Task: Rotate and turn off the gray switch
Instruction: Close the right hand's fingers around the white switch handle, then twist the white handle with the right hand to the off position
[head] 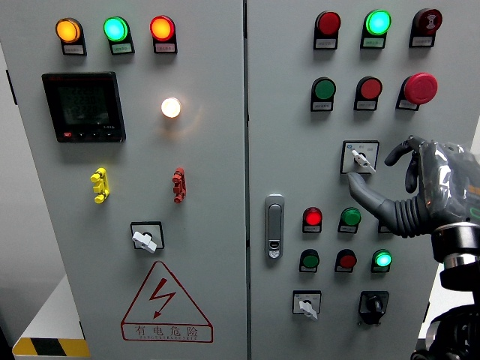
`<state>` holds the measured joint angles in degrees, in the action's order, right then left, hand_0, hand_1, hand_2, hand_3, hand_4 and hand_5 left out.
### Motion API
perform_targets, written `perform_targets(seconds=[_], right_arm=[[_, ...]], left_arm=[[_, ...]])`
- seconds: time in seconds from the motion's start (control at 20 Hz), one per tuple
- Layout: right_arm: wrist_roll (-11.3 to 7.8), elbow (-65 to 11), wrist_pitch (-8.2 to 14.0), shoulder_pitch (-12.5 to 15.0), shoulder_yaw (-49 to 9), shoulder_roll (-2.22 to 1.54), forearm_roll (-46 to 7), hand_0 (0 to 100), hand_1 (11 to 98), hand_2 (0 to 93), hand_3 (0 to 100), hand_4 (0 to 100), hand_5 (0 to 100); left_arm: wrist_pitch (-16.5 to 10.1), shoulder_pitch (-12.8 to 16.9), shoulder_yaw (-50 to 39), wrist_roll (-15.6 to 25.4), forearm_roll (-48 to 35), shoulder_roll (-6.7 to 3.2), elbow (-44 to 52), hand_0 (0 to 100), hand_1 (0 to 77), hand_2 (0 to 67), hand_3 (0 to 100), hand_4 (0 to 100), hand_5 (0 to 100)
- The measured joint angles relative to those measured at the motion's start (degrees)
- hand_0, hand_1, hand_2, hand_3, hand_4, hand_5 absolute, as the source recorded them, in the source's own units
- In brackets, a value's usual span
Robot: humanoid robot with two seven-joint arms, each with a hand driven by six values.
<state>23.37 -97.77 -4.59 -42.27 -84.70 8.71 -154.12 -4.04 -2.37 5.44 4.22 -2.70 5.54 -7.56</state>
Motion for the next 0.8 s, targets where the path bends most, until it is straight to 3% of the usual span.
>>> perform_targets(seconds=[0.8], right_arm=[[-0.08, 6.0, 0.12, -3.71, 0.3, 0.08, 1.26, 0, 38.1, 61.7, 100, 100, 100]], left_arm=[[0.0, 0.01, 0.01, 0.0, -0.03, 0.0, 0.0, 85, 0.0, 13.4, 19, 8, 11]])
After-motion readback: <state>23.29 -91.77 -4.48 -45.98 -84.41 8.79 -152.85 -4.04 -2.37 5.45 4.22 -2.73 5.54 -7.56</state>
